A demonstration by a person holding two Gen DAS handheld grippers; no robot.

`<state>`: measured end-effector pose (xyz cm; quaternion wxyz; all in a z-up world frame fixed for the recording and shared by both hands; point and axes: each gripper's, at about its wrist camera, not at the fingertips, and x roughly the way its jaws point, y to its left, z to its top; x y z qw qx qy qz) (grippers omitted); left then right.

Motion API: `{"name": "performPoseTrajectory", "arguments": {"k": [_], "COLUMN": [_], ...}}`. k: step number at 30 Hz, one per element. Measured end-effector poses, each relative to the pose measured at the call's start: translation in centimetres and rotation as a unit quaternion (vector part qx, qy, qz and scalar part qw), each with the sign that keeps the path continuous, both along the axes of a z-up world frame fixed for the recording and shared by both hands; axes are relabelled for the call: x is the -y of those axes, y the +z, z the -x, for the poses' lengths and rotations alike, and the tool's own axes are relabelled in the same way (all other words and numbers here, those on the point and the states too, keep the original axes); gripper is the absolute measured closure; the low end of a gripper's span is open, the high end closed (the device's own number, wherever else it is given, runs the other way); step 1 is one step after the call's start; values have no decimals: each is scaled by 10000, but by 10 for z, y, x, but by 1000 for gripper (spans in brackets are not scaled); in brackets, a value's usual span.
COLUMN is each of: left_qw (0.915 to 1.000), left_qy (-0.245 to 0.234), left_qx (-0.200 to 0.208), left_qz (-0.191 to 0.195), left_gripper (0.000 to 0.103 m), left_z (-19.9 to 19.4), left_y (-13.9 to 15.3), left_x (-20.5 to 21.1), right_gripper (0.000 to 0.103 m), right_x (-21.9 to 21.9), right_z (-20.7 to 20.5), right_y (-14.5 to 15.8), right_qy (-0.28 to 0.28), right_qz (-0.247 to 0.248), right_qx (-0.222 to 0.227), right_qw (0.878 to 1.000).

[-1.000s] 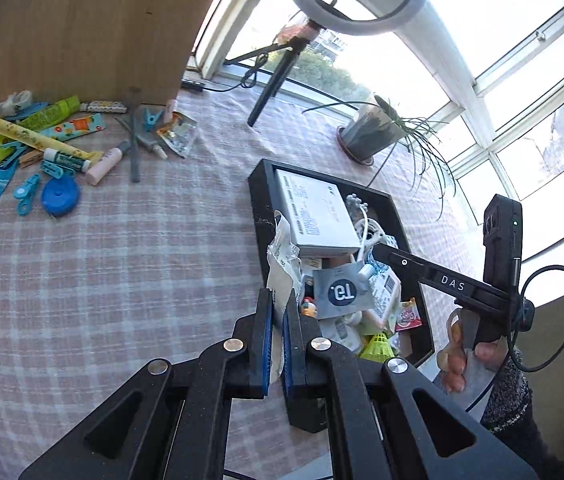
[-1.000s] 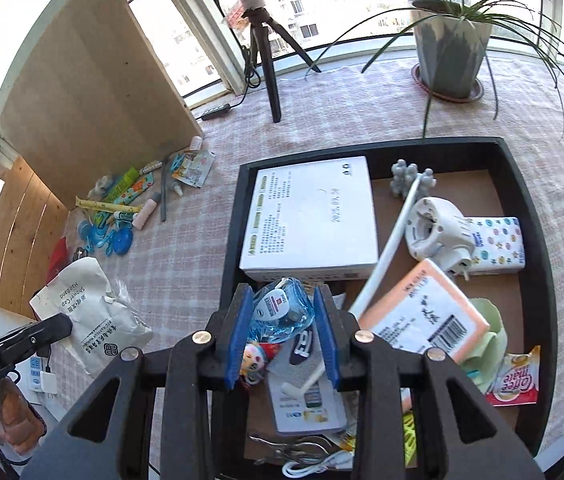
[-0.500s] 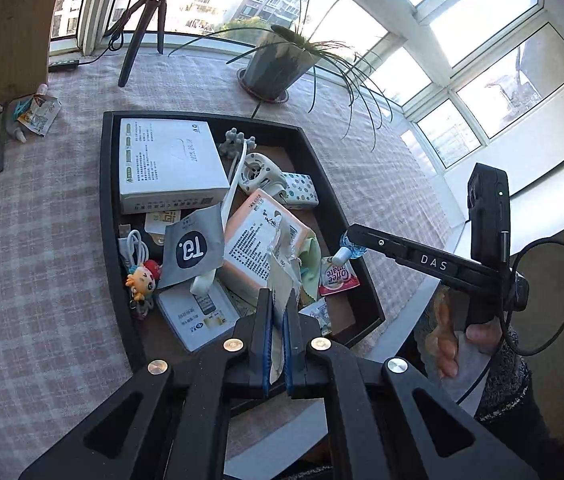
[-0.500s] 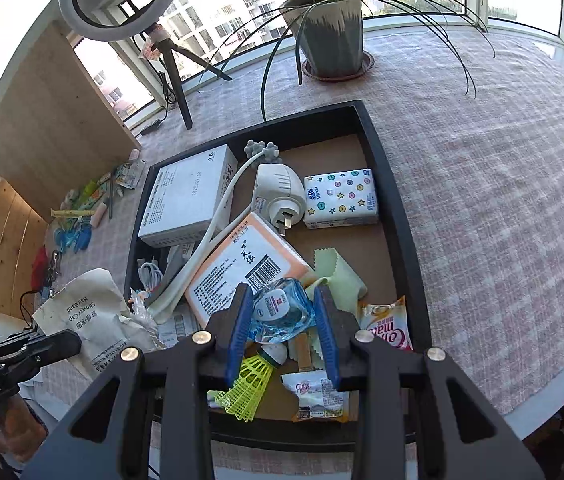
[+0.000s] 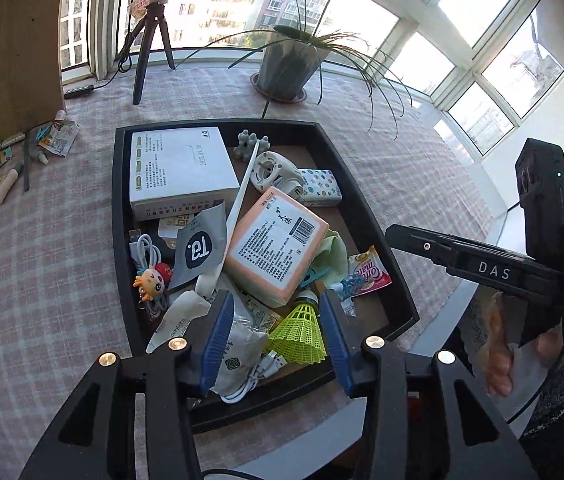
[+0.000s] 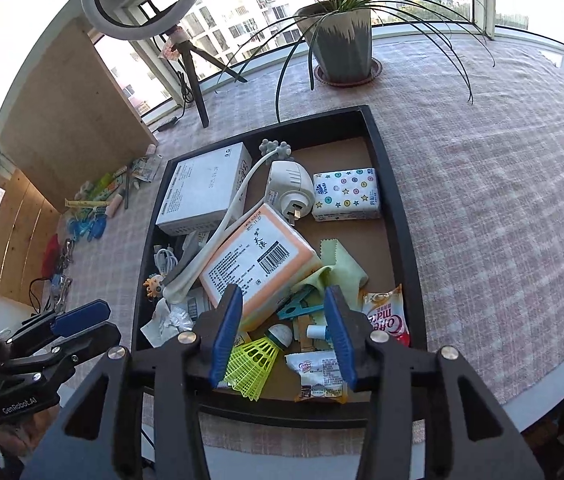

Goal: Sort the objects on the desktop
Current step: 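Carry the white packet and eye-drop bottle into the tray and open both grippers, then withdraw both open grippers from the tray toward the pile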

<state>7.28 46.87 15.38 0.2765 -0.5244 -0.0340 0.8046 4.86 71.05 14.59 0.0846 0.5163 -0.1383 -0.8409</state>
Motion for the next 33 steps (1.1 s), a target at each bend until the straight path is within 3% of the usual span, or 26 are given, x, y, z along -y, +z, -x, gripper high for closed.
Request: {"name": "performPoseTrajectory", "arguments": {"k": [10,14,23,33], "left_qw": [9981,9955,9829,9700], "left_qy": [472,729,1429,2071], "left_qx": [-285,-450,-901,-975], "left_qz": [262,399,736,813], "left_gripper": [58,51,46,46], "left_z": [-3,-3,-6,-7], "left_y": [9,13,28,29], "left_x": [39,65,143,229], "right_gripper": [55,55,53,50], "right_x": [45,73,146,231], "right_z": [-2,-3,-6,2], "right_y": [4,9,21,21], "right_qy": [276,408,664,1048], "right_qz": [7,16,-13,-60], "right_qx": [-79,-154,-524,-588], "right_qw": [9996,9990,9964,9927]}}
